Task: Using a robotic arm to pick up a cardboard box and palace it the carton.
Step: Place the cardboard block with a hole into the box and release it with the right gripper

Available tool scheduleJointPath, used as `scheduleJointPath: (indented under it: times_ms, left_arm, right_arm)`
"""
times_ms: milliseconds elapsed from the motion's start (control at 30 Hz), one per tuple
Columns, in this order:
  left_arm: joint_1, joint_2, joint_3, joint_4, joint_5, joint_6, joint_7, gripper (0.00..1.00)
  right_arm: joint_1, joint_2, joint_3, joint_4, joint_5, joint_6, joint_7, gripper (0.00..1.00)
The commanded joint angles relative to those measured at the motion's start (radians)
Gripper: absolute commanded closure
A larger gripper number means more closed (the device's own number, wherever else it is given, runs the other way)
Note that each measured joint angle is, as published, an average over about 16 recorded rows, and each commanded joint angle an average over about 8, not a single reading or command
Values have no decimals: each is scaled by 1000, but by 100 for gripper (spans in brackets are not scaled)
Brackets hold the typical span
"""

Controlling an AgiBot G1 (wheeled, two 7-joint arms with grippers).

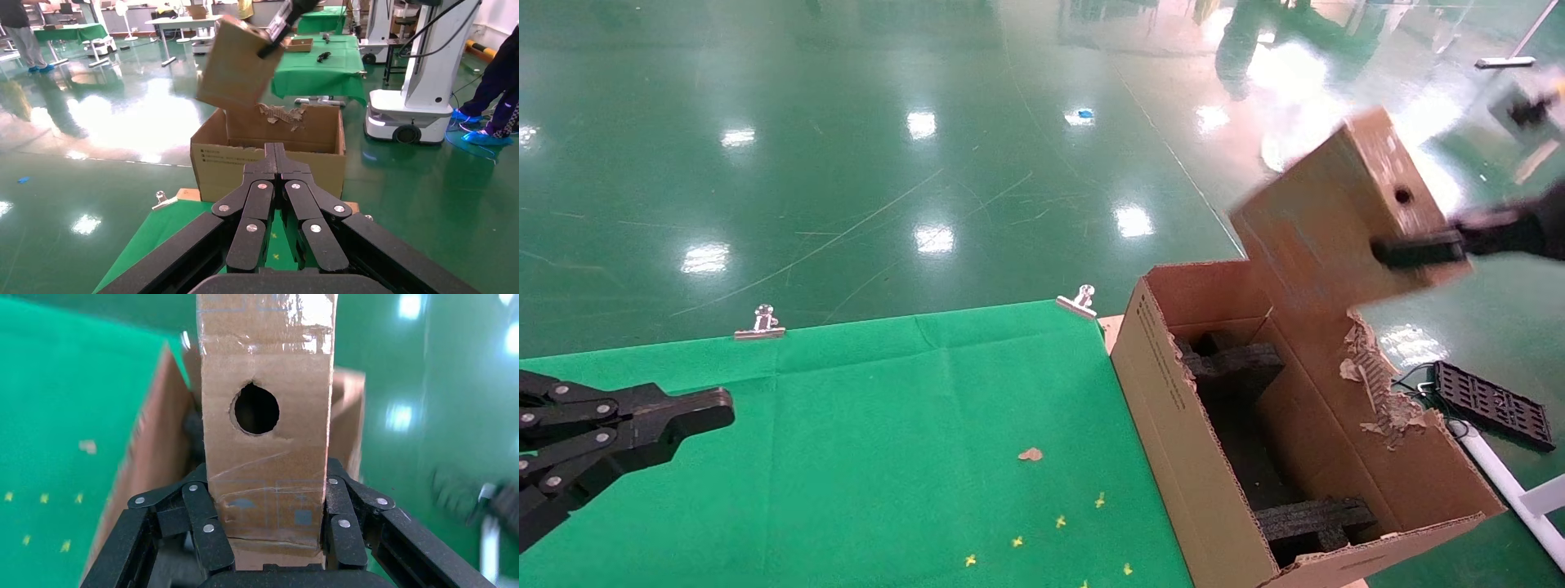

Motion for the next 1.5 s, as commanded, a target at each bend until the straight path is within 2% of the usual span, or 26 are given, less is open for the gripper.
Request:
scheduleJointPath:
  times_ms: [33,133,167,400,633,1033,1233,1500]
  left_arm:
    - [0,0,0,0,0,0,0,43]
    - [0,0,0,0,0,0,0,7]
    - [0,0,0,0,0,0,0,0]
    - [0,0,1,0,-1,0,0,0]
    - [0,0,1,0,-1,-1,1,0]
    - [0,-1,2,0,-1,-1,1,0]
    - [0,-1,2,0,-2,-1,1,0]
    - [-1,-1,3,0,-2,-1,1,0]
  right_arm:
    - [-9,12,-12,-22,-9,-18,16,100]
    - [-33,15,-30,-58,-8,-33,29,100]
    - [-42,15,-37,-70,-7,-37,32,100]
    - [-124,2,-85,-157,7,-37,54,100]
    - [-220,-23,-121,-255,41,19,50,100]
    - [-360,-130,-153,-411,98,70,12,100]
    - [-480,-195,-162,-489,149,131,-4,100]
    - [-658,-234,-141,-534,256,265,-62,100]
